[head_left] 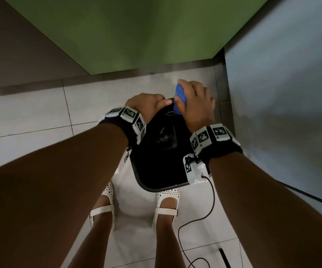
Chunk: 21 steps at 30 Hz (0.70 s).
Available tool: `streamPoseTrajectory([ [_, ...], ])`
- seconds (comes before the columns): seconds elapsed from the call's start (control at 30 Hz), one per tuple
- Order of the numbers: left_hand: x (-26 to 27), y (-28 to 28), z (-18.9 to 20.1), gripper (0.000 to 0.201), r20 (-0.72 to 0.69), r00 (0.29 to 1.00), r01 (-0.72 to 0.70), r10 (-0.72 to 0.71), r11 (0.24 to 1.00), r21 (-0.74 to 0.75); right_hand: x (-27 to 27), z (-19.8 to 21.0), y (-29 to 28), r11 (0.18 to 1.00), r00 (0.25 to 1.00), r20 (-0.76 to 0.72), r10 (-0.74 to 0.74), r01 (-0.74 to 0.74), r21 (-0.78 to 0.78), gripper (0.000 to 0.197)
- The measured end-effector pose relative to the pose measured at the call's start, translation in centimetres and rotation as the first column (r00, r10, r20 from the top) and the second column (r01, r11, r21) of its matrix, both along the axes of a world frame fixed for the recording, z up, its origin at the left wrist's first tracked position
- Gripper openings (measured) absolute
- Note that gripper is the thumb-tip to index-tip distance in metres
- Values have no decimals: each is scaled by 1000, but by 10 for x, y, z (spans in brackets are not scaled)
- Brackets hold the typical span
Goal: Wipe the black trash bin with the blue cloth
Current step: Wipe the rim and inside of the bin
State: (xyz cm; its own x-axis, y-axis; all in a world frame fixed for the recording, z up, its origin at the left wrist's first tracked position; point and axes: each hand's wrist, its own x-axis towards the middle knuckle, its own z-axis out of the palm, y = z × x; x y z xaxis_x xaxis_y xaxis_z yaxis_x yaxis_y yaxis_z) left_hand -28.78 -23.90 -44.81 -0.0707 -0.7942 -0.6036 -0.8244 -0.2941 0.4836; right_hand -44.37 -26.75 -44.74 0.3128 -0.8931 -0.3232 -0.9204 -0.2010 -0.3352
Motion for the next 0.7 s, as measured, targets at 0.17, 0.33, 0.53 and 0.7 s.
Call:
streamPoseTrajectory([
  [0.17, -1, 2, 1, 51, 39, 999, -22, 22, 1000, 6, -28, -4, 32, 869, 862, 111, -495, 491, 63, 49],
  [0.33, 1, 0, 2, 49, -55, 998, -36, 39, 998, 50, -40, -3, 47, 841, 833, 123, -540, 529, 111, 50],
  [0.53, 4, 8, 0, 48, -91, 989, -109, 114, 992, 62, -35, -5, 14, 957, 950, 112, -290, 285, 60, 48],
  [0.7, 10, 1, 5, 49, -104, 968, -232, 228, 972, -28, 3, -4, -15, 988, 979, 147, 141, -149, 41, 48],
])
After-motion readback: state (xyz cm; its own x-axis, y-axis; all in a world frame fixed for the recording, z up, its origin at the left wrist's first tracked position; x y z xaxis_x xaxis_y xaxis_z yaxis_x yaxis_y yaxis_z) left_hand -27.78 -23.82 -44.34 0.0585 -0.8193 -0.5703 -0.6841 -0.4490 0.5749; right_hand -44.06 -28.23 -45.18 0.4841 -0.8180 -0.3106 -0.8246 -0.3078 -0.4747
